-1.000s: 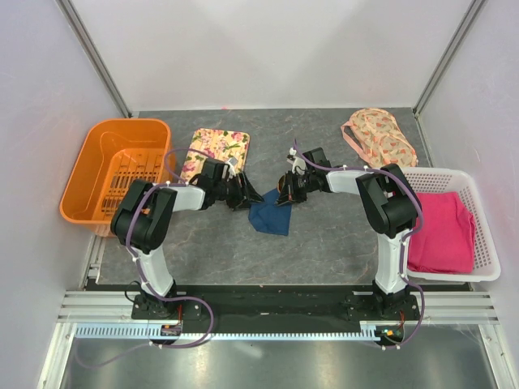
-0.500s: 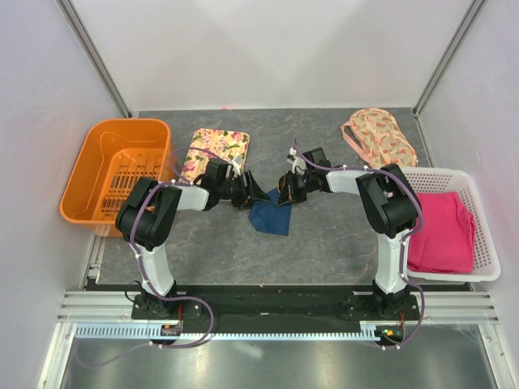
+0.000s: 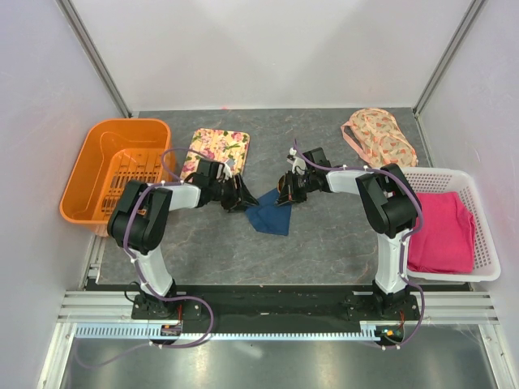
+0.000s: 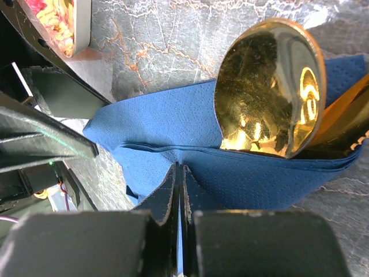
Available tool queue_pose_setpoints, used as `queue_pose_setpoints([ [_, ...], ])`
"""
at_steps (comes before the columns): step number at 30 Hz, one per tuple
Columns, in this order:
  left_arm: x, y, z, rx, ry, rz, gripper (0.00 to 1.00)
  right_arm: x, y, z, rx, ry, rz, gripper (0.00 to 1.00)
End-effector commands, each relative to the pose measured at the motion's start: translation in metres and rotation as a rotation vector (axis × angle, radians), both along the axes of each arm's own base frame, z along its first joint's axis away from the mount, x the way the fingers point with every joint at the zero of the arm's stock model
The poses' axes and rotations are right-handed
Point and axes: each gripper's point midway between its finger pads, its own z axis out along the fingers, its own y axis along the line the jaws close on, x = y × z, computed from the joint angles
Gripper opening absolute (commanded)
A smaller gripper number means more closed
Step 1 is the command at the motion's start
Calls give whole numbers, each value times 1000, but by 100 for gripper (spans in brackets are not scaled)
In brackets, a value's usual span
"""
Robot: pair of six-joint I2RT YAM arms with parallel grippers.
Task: Place the utensils on the paper napkin and roll it up
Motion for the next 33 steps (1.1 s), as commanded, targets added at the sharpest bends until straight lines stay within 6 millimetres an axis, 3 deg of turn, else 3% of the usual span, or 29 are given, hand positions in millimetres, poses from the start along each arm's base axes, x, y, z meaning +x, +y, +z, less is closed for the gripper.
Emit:
queue_pose_setpoints([
  [1, -15, 7, -10, 31, 29, -47, 52, -31, -25, -55, -177, 121, -1, 0],
  [5, -19, 5, -12, 9, 69, -40, 50, -31, -24, -53, -176, 119, -2, 0],
  [9, -24, 12, -10, 19, 64, -6, 56, -31, -25, -54, -176, 121, -2, 0],
  [15, -11, 7, -3, -32, 21, 18, 57, -30, -24, -53, -176, 115, -2, 0],
  [23, -1, 1, 7, -61, -13, 8, 38, -31, -25, -55, -182, 122, -10, 0],
  [30, -5, -21, 43, -156, -57, -30, 9, -28, -26, -56, -185, 121, -28, 0],
  [33, -8, -32, 50, -182, -57, -51, 7, -28, -26, -56, -188, 120, -34, 0],
])
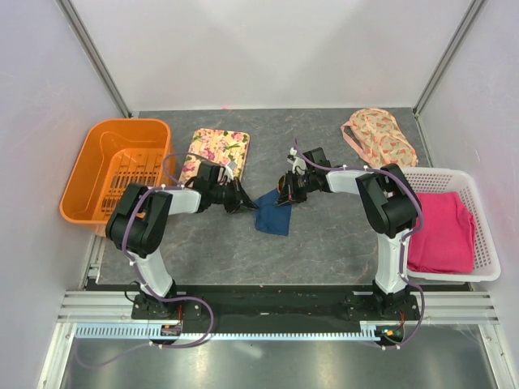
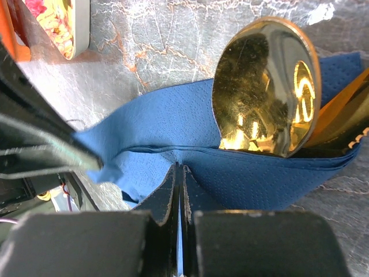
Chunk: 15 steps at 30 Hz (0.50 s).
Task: Place the utensils on the paper napkin and roll it up
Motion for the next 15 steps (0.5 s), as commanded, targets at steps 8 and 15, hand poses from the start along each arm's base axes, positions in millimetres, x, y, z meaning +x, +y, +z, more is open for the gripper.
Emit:
queue_pose_setpoints([
  [8, 1, -54, 32, -133, -18, -44, 6, -27, -27, -57, -191, 114, -39, 0],
  [15, 2, -62, 1, -68, 46, -23, 7, -29, -28, -55, -188, 117, -46, 0],
])
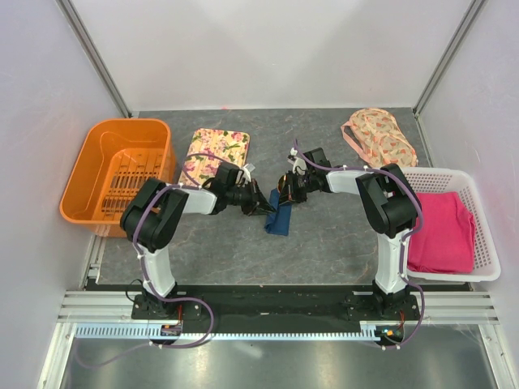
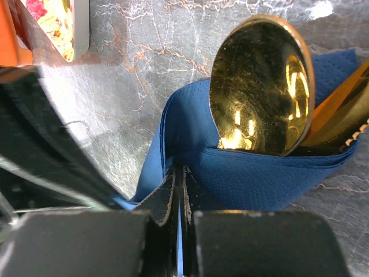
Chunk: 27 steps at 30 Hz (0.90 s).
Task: Place the utensils on the paper napkin and roll it up
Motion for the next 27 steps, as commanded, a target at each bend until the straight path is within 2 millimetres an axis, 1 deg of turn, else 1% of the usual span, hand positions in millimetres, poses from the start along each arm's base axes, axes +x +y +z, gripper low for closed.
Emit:
queue_pose_setpoints([
  [1, 14, -4, -13, 37, 15, 48, 8, -29, -27, -55, -189, 108, -31, 0],
  [4, 15, 1, -24, 88, 13, 48, 8, -30, -28, -51, -182, 108, -41, 0],
  [5, 11, 5, -30, 119, 38, 44, 8, -29, -27, -50, -180, 106, -43, 0],
  [6, 12, 9, -37, 154, 43, 51, 8, -30, -27, -48, -177, 105, -45, 0],
  [8, 17, 12, -40, 209, 13, 29, 7, -30, -28, -46, -178, 106, -57, 0],
  [9, 14, 18, -48, 258, 37, 26, 7, -31, -28, -45, -178, 106, -60, 0],
  [10, 18, 20, -48, 288, 13, 6, 7, -34, -30, -47, -186, 114, -65, 0],
  [12, 13, 29, -56, 356, 37, -10, 6, -32, -31, -43, -186, 89, -70, 0],
  [13, 16, 30, -56, 373, 17, -27, 6, -33, -33, -43, -190, 84, -73, 0],
  [16, 16, 34, -57, 403, 1, -53, 5, -29, -28, -26, -150, 48, -66, 0],
  [17, 15, 34, -58, 410, 1, -61, 4, -25, -23, -13, -122, 22, -67, 0],
  [18, 16, 35, -59, 416, 1, -64, 4, -22, -21, -6, -105, 9, -68, 0],
  [20, 15, 36, -59, 419, -1, -75, 4, -14, -13, 15, -55, -31, -62, 0],
  [22, 15, 34, -58, 415, -2, -77, 3, -5, -7, 33, -20, -60, -59, 3],
  [23, 14, 33, -58, 414, -1, -80, 3, -2, -7, 42, -6, -74, -63, 4],
  [25, 13, 32, -57, 414, 0, -82, 3, 5, -9, 53, 13, -74, -90, 6],
  [26, 14, 32, -56, 412, -4, -80, 2, 6, -11, 60, 27, -72, -94, 7],
  [27, 14, 33, -57, 414, -1, -78, 2, 4, -13, 59, 30, -54, -105, 8],
])
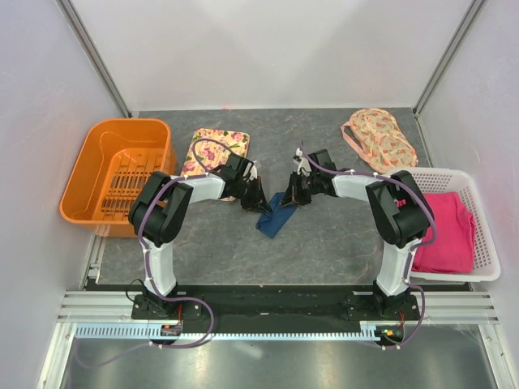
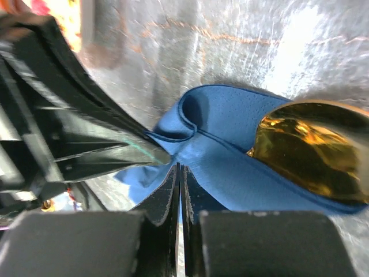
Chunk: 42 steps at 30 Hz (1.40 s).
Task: Place the utensils on the paper napkin and roll it up
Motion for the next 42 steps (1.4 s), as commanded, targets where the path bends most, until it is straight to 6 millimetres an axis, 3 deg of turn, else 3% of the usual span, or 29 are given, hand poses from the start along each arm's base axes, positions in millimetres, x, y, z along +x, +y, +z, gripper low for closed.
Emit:
queue_pose_setpoints([
  [1, -1, 20, -26, 128, -7, -1, 2, 16, -6, 41, 60, -41, -46, 8],
  [7, -2, 21, -28, 125, 8, 20, 2, 2, -13, 21, 59, 41, -56, 6],
  [16, -7, 28, -31, 123, 33, 52, 2, 8, -5, 5, 109, 82, -77, 4],
  [29, -7, 26, -29, 100, 33, 47, 2, -6, -12, -25, 91, 149, -93, 1],
  [36, -2, 13, -2, 7, -32, 20, 2, -10, -17, -44, 55, 185, -110, 0],
  [42, 6, 0, 41, -93, -117, 12, 2, -12, -22, -50, 24, 188, -118, 0],
])
